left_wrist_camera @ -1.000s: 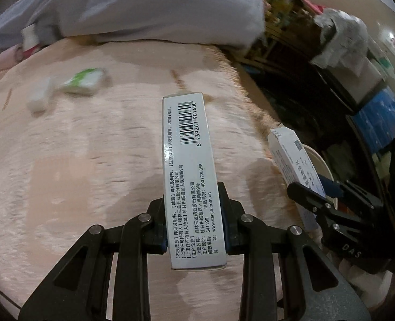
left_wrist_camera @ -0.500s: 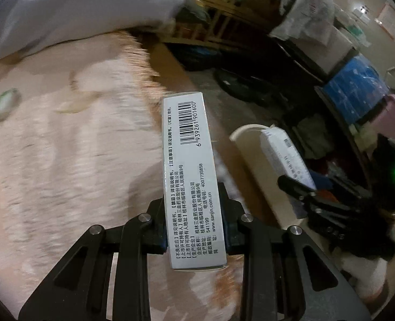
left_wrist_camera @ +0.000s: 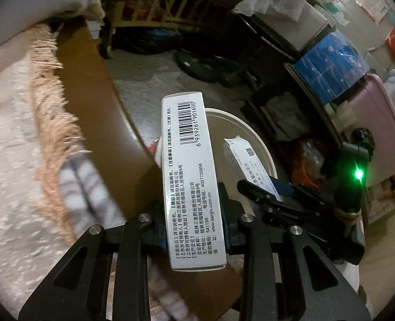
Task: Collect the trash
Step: 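Open both tools to drop the medicine boxes into the bucket, then move both open tools back over the sponge and packet on the bed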
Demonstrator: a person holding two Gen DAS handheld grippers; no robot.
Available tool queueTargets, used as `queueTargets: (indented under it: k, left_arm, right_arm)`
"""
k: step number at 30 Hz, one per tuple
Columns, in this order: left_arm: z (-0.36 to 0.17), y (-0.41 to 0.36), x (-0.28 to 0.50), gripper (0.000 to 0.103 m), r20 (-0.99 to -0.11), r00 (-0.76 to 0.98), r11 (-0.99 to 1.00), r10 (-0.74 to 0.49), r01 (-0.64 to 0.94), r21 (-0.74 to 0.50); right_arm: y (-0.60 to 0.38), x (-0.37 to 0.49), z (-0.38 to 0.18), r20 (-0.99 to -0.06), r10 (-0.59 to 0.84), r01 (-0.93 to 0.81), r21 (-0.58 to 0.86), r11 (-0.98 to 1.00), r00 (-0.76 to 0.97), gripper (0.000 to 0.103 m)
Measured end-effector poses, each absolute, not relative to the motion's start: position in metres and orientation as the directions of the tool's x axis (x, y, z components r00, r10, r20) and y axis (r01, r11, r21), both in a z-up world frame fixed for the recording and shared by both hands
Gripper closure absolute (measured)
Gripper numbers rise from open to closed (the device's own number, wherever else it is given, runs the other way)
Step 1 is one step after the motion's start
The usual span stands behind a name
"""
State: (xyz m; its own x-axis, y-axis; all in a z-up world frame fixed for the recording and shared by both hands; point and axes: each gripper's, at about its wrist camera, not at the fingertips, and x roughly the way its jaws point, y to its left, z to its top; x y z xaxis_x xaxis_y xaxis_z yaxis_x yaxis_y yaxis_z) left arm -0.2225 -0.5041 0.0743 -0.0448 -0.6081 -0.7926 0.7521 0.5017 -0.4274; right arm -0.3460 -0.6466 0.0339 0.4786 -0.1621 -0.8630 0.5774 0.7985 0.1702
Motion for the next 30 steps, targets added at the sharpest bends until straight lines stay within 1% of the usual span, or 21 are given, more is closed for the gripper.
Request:
queueTargets:
  k: [3,4,5,6,7,8,9,10,16,22,30]
  left_arm:
    - [0.072,-0.513,-0.227,0.076,-0.788,-0.063,0.487,-0.613,0.755,-0.439]
    - [0.071,-0.514,-0.227,0.073,-0.785,-0.071,0.481,-0.615,0.755,-0.446]
    - [0.071,-0.515,-0.227,0.070,-0.783,-0.078,0.476,-0.618,0.755,-0.451]
    - [0.070,-0.514,-0.227,0.061,-0.779,-0.081,0.472,-0.621,0.755,-0.455]
    - [0.071,-0.513,-0.226,0.055,-0.773,-0.085,0.467,-0.629,0.753,-0.463]
    - [0.072,-0.512,-0.226,0.054,-0.765,-0.088,0.462,-0.638,0.751,-0.472]
    - [0.073,-0.511,-0.225,0.053,-0.761,-0.089,0.461,-0.642,0.749,-0.476]
    - [0.073,-0.509,-0.224,0.053,-0.760,-0.087,0.463,-0.644,0.747,-0.477]
    - [0.078,-0.490,-0.213,0.053,-0.765,-0.058,0.495,-0.641,0.730,-0.471]
    - [0.089,-0.450,-0.194,0.053,-0.783,0.067,0.571,-0.618,0.723,-0.389]
    - [0.093,-0.368,-0.147,0.053,-0.809,0.255,0.718,-0.529,0.642,-0.267]
  right_arm:
    - [-0.653,-0.349,0.032,-0.866,-0.167,0.597,0.175,0.783,0.472,0.056]
    - [-0.655,-0.350,0.031,-0.867,-0.166,0.602,0.177,0.779,0.469,0.055]
    - [-0.657,-0.351,0.030,-0.869,-0.168,0.610,0.177,0.773,0.466,0.054]
    - [-0.659,-0.351,0.029,-0.872,-0.172,0.619,0.175,0.766,0.459,0.052]
    - [-0.661,-0.353,0.027,-0.874,-0.173,0.626,0.175,0.760,0.454,0.050]
    - [-0.663,-0.353,0.026,-0.876,-0.170,0.631,0.179,0.755,0.452,0.048]
    - [-0.664,-0.354,0.025,-0.876,-0.167,0.635,0.186,0.750,0.453,0.043]
    - [-0.665,-0.354,0.025,-0.874,-0.168,0.638,0.190,0.746,0.456,0.040]
    - [-0.660,-0.352,0.031,-0.863,-0.174,0.633,0.197,0.749,0.475,0.039]
    - [-0.644,-0.339,0.040,-0.839,-0.154,0.586,0.222,0.779,0.522,0.039]
    - [-0.593,-0.303,0.077,-0.777,-0.129,0.459,0.221,0.860,0.617,0.039]
